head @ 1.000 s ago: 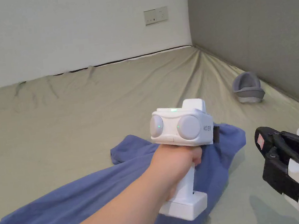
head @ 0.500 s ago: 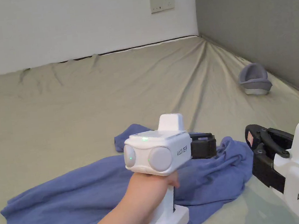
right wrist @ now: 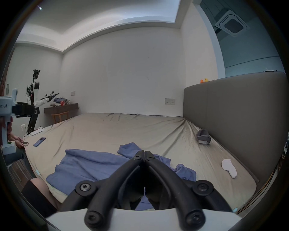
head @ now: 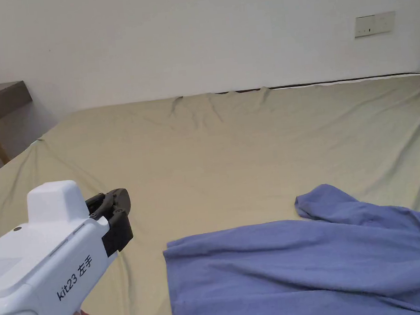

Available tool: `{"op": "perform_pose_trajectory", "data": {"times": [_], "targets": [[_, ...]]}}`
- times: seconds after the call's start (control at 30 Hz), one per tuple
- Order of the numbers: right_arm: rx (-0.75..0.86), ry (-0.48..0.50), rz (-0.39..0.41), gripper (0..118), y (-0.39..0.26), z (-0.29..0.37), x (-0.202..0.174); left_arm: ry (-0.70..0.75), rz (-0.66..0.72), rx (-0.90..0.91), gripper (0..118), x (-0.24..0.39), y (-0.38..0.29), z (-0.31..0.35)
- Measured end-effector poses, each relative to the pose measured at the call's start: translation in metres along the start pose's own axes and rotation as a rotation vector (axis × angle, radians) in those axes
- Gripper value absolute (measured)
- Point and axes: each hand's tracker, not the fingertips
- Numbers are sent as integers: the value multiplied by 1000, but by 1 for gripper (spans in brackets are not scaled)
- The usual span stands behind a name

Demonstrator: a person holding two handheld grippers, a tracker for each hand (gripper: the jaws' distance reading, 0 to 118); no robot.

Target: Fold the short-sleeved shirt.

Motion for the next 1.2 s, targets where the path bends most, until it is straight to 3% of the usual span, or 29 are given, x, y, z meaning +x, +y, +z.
{"op": "perform_pose_trajectory", "data": {"times": [0.1, 0.17, 0.33, 0.57, 0.7, 0.8, 0.93, 0.97, 1.0, 1.07, 1.1, 1.2], "targets": [[-19, 10, -21, 0, 1, -4, -4, -25, 42, 10, 0, -15, -31, 16], [-78, 16, -88, 0, 0, -9, -4, 2, 62, -14, 0, -13, -46, 9], [-47, 0, -18, 0, 0, -12, -12, -23, 1, -28, 0, 4, -59, -6], [-72, 5, -12, 0, -2, -7, -6, -45, -1, -110, 0, 14, -70, -28], [-88, 9, -36, 0, -5, -12, 5, -44, 11, -229, 0, 9, -75, -70], [-110, 20, -29, 0, -10, -16, 6, -28, -69, -304, 0, 7, -73, -130], [-143, 33, -25, 0, -16, -24, 6, -18, 12, -484, 0, -1, -74, -227], [-148, 34, -23, 0, -17, -26, 6, -6, 50, -532, 6, -5, -75, -252], [-153, 34, -18, 0, -18, -27, 7, 5, 82, -595, 31, -8, -78, -277], [-165, 32, -2, 0, -20, -28, 8, 44, 171, -694, 98, -16, -89, -317], [-172, 30, 7, 0, -21, -28, 8, 62, 204, -738, 107, -18, -95, -329], [-190, 22, 22, 0, -25, -27, 12, 63, 202, -737, 107, -22, -111, -353]]}}
